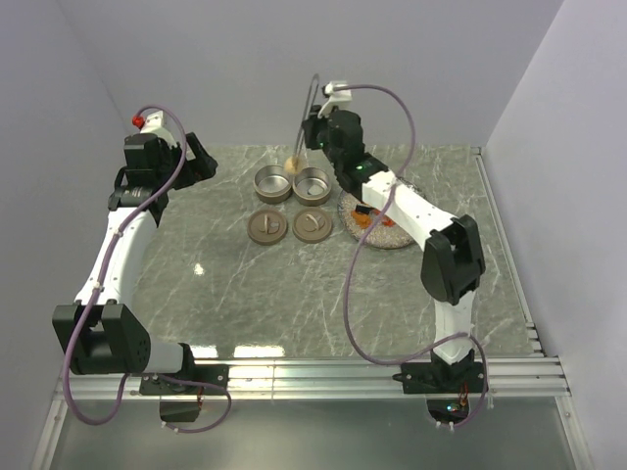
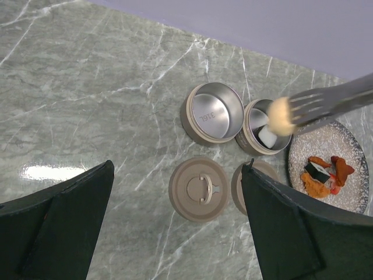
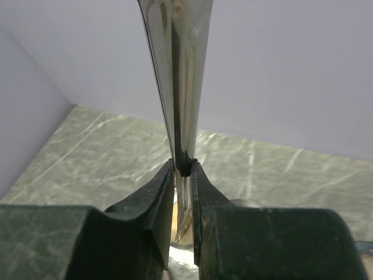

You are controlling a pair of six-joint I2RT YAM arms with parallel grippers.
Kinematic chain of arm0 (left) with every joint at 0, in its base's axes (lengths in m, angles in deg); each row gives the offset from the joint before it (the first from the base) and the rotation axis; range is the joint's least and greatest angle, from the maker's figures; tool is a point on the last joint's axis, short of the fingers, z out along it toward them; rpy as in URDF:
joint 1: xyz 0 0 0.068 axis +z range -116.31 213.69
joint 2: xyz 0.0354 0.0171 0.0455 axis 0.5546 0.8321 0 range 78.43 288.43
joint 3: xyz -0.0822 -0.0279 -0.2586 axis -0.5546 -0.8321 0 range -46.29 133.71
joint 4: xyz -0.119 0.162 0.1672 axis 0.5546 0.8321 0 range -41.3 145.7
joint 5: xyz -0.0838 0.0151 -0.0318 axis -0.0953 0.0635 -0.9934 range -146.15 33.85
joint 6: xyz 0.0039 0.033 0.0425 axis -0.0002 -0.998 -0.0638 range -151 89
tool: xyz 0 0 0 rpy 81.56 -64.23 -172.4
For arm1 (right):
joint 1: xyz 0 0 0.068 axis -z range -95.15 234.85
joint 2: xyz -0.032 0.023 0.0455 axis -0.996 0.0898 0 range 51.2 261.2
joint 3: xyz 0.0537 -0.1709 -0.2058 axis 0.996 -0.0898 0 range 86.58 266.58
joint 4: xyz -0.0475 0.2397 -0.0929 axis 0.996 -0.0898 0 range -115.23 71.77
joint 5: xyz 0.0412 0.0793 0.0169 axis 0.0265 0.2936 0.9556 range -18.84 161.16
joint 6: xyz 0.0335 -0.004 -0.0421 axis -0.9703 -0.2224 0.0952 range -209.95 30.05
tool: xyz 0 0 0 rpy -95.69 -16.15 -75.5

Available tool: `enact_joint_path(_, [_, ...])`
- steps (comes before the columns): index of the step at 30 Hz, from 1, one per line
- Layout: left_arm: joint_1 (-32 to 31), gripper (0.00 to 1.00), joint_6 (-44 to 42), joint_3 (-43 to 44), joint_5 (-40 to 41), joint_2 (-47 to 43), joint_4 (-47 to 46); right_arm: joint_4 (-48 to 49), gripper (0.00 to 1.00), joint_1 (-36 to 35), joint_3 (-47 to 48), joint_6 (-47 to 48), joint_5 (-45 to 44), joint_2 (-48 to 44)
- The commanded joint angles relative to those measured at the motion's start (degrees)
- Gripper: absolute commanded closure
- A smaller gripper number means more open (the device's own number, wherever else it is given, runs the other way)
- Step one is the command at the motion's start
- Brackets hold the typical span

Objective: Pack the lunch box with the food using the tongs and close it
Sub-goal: Place the food into the lunch box

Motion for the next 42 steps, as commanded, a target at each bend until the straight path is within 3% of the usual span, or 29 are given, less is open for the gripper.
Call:
enact_joint_path(1, [-0.18,0.03,-0.99,-0.50,-0.02,-2.45,-0.95,3.01,0.84,-1.48,5.58,-3.29,1.89,3.08])
enact_joint_path(13, [-0.79,0.03,0.15,-2.00,-1.34,-3.33,-1.30,3.62,0.83,-2.97,12.45,-4.79,2.16,10.90])
enact_joint_path(20, [-0.97,0.03,-0.47,-1.91,-0.63,-2.98,-0.86,3.10,0.54,-2.97,13.42,-4.35,2.33,12.49])
enact_joint_path(23, [-0.97,0.03,-0.46,-1.74,-0.81,-2.72,-0.86,3.01,0.51,-2.89,13.42,-3.83,2.16,12.49])
enact_joint_path(35, [-0.97,0.03,-0.46,-1.82,-0.55,-2.98,-1.47,3.09,0.52,-2.36,13.68,0.39,-2.41,7.93])
enact_joint_path(42, [-0.97,0.03,-0.20,-2.70,-1.42,-3.16,-2.88,4.76,0.53,-0.43,0.17,7.32,-9.00,-4.81])
